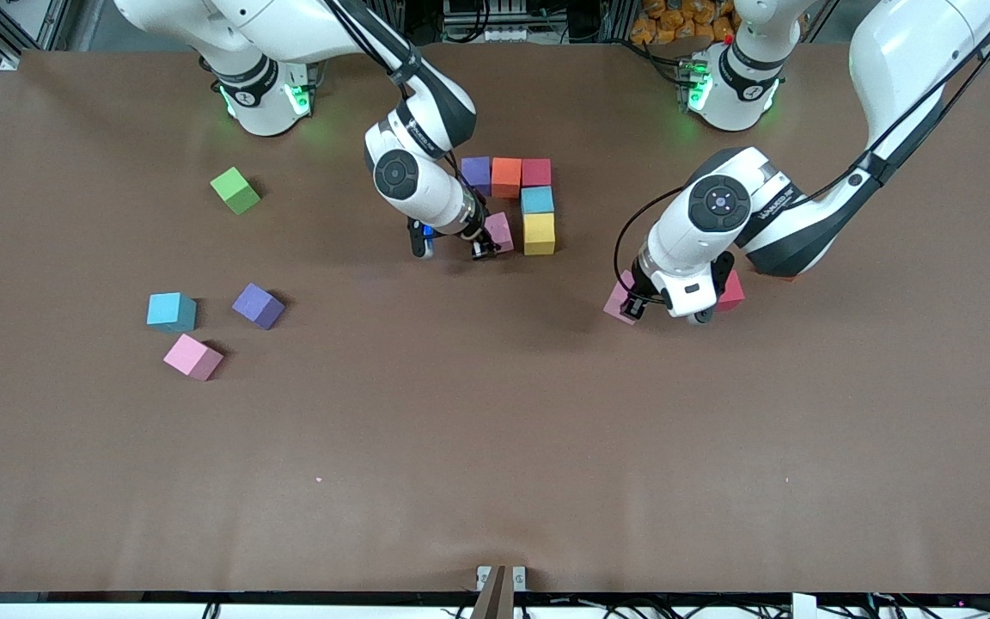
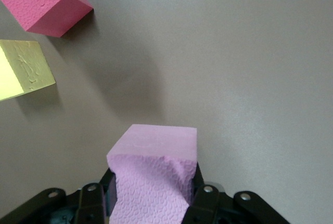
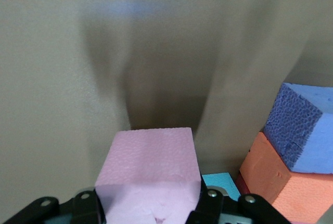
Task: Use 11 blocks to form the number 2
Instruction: 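Lower the pink cube beside the yellow cube with the right gripper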
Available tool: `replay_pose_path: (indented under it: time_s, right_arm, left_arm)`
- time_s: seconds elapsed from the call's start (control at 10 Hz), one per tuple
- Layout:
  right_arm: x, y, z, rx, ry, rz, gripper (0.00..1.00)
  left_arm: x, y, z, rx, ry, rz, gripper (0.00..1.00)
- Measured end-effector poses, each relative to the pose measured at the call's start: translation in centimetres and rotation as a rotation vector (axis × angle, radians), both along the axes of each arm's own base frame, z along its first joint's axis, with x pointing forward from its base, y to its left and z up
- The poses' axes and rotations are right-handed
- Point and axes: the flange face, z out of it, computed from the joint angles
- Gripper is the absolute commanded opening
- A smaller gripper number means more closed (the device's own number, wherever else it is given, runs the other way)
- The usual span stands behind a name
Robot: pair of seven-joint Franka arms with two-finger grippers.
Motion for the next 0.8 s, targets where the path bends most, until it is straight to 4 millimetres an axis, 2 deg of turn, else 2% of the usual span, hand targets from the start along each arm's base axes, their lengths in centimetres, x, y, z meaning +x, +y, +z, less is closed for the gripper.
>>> replay_pose_path:
  time_s: [0.1,0.2,0.4,0.7,0.8]
  right_arm:
    - [0.0,0.1,-0.2,0.000,-0.003,-0.021,0.00]
    - [-0.1,0.3,-0.5,-0.001,-0.005,-0.038,0.00]
    - [-0.3,0.5,-0.7,-0.009,-0.008,-0.039,0.00]
    - [-0.7,0.7,-1.3,-0.022,-0.003,-0.045,0.00]
    - [-0.7,0.8,-1.3,-0.028,-0.001,-0.065,0.00]
  left_arm:
    - [0.0,0.0,0.0,0.000,0.000,0.000,0.00]
    - [0.0,0.0,0.0,0.000,0.000,0.000,0.07]
    - [0.0,0.0,0.0,0.000,0.000,0.000,0.11]
    - [0.0,-0.1,0.0,-0.001,0.000,-0.001,0.29]
    - [0.0,-0.1,0.0,-0.001,0.000,-0.001,0.30]
